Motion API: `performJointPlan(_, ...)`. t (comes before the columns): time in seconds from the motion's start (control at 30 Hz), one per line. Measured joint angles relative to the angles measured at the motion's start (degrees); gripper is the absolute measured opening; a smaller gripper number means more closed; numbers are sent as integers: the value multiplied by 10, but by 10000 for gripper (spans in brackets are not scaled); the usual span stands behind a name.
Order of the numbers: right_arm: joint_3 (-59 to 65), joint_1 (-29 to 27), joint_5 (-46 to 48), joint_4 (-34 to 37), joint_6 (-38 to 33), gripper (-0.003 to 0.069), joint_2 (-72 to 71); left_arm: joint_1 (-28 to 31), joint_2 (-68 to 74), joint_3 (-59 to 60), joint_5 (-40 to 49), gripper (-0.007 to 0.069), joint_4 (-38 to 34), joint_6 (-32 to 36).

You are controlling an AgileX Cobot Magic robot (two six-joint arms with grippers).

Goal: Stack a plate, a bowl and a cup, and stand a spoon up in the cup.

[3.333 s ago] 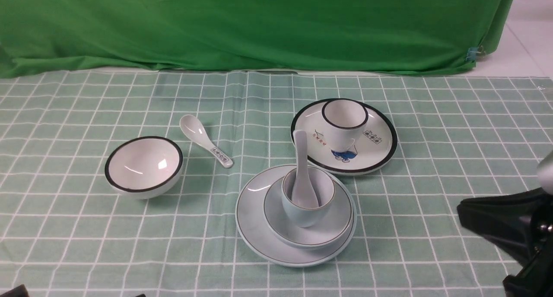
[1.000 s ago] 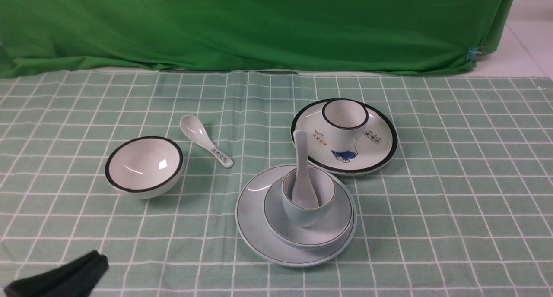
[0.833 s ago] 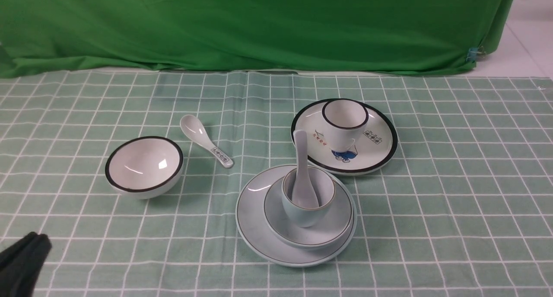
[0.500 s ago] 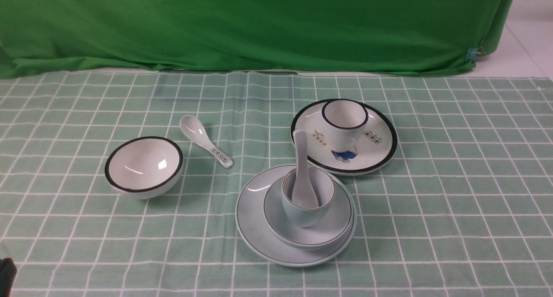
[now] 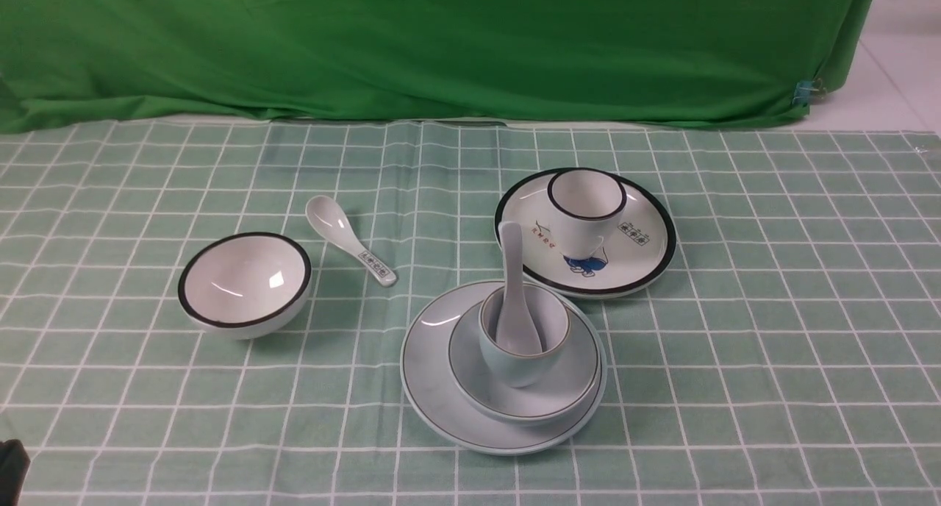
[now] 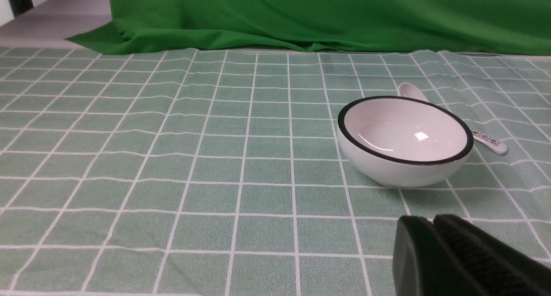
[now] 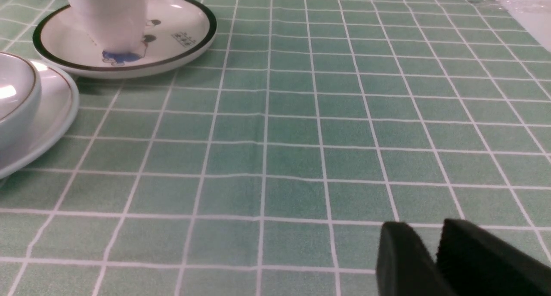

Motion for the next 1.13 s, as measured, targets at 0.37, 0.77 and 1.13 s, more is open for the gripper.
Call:
performJointPlan(0.37,0,0,0,0,0,209,0,0,0,0,0,17,0,16)
performJointPlan(0.77,0,0,0,0,0,216,0,0,0,0,0,17,0,16)
performJointPlan(1.13,0,0,0,0,0,225,0,0,0,0,0,17,0,16)
